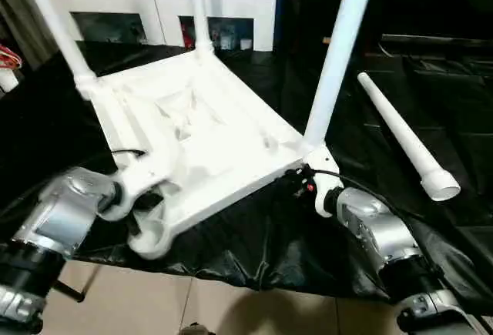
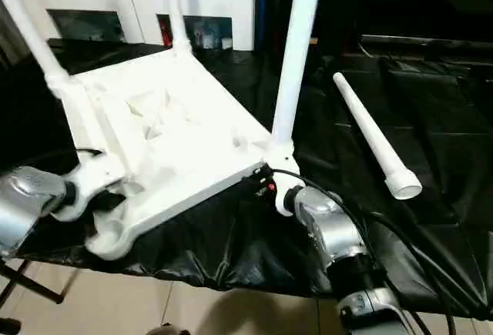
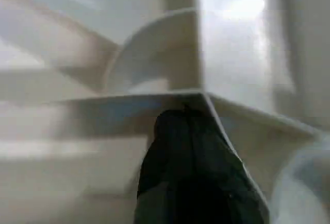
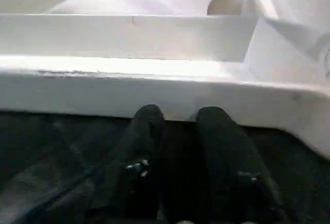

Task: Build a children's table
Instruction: Rotate table base

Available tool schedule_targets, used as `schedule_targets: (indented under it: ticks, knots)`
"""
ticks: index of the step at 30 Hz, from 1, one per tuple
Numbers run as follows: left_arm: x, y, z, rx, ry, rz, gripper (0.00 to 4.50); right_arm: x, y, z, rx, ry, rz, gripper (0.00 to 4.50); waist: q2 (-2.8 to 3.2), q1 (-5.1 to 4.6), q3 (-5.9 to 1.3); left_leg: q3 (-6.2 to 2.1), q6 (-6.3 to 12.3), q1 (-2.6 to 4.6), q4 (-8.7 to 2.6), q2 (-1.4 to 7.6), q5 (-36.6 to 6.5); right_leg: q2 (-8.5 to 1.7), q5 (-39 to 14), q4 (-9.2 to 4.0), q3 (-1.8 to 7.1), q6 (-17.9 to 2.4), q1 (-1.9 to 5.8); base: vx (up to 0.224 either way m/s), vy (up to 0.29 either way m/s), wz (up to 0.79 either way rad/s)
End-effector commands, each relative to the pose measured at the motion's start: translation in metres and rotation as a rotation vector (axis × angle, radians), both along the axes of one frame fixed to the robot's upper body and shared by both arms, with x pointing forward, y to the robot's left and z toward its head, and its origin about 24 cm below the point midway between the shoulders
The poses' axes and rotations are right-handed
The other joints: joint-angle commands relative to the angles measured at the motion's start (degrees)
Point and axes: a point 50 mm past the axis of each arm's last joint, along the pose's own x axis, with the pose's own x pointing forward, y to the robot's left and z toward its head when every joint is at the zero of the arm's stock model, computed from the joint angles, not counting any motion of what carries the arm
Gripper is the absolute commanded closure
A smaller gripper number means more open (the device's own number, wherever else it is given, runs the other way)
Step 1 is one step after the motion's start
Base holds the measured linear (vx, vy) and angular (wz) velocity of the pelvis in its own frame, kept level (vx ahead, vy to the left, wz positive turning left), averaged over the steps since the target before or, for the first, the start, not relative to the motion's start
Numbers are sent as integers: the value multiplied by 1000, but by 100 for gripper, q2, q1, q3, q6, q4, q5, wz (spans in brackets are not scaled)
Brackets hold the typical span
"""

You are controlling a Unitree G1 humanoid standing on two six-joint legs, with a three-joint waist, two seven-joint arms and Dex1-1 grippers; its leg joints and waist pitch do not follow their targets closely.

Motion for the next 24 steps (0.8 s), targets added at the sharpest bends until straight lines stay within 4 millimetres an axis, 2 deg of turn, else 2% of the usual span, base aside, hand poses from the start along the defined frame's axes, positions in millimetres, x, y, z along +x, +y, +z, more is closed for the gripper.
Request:
schedule_targets:
  ticks: [1,2,4,7,8,9,11,12,13,14,15,17,18,20,24]
  knots:
    - [-9,-19,-4,-74,72,-98,450,6,9,9,11,-44,26,359,55,8,-384,-55,-102,48,-371,116,-1545,-442,-1429,-312,253,-1133,262,0,0,0]
    - [-11,-31,-3,-114,92,-143,450,8,11,9,14,-48,24,359,26,2,-381,-47,-91,35,-369,117,-1508,-438,-1377,-309,255,-1134,271,0,0,0]
    - [-14,-51,-4,-162,112,-195,450,9,14,9,18,-51,25,388,30,-20,-386,-43,-63,21,-357,104,-1365,-440,-1270,-292,250,-1167,291,0,0,0]
    - [-13,-59,-5,-178,114,-207,450,9,15,9,20,-52,27,405,21,-47,-388,-38,-15,12,-347,91,-1313,-435,-1325,-306,243,-1114,310,0,0,0]
    - [-9,-69,-6,-187,84,-208,450,9,15,9,18,-53,25,405,15,-60,-388,-42,-9,3,-351,90,-1308,-435,-1339,-303,240,-1107,317,0,0,0]
    - [-9,-69,-6,-187,84,-208,450,9,15,9,18,-53,25,423,24,-76,-384,-34,-1,18,-341,83,-1332,-418,-1395,-325,236,-1084,299,0,0,0]
    - [5,-88,-9,-203,0,-170,450,9,12,10,14,-58,13,444,9,-103,-378,-26,7,22,-336,83,-1375,-419,-1518,-353,235,-1044,305,0,0,0]
    - [16,-98,-10,-212,-60,-130,450,9,9,10,7,-62,-1,449,-19,-131,-352,-5,36,8,-323,43,-1376,-369,-1647,-398,222,-955,298,0,0,0]
    - [22,-104,-11,-218,-95,-104,450,9,7,10,3,-65,-10,449,-13,-94,-398,-22,26,58,-316,83,-1388,-418,-1654,-383,238,-931,295,0,0,0]
    - [30,-110,-10,-230,-135,-69,450,9,3,11,-4,-71,-22,449,-47,-118,-382,-16,53,4,-315,59,-1333,-402,-1656,-385,230,-908,318,0,0,0]
    - [37,-116,-8,-243,-180,-34,450,9,-2,12,-11,-77,-41,449,-65,-100,-401,-24,64,6,-309,69,-1296,-415,-1703,-391,225,-831,326,0,0,0]
    - [39,-117,-7,-247,-197,-24,450,9,-5,13,-13,-79,-50,449,-74,-118,-392,-21,82,-21,-306,54,-1251,-402,-1683,-387,223,-816,338,0,0,0]
    - [45,-120,-4,-265,-241,3,450,8,-15,17,-17,-86,-92,449,-46,-116,-409,-25,124,-35,-285,53,-1088,-395,-1459,-378,224,-815,350,0,0,0]
    - [46,-120,-3,-275,-256,-7,450,8,-22,20,-28,-94,-121,449,-41,-123,-430,-29,172,-38,-273,53,-969,-389,-1263,-349,223,-836,357,0,0,0]
    - [40,-119,6,-359,-241,-55,450,6,-51,34,-84,-104,-270,449,-2,-116,-427,-22,183,-14,-267,65,-898,-376,-1157,-339,227,-945,339,0,0,0]
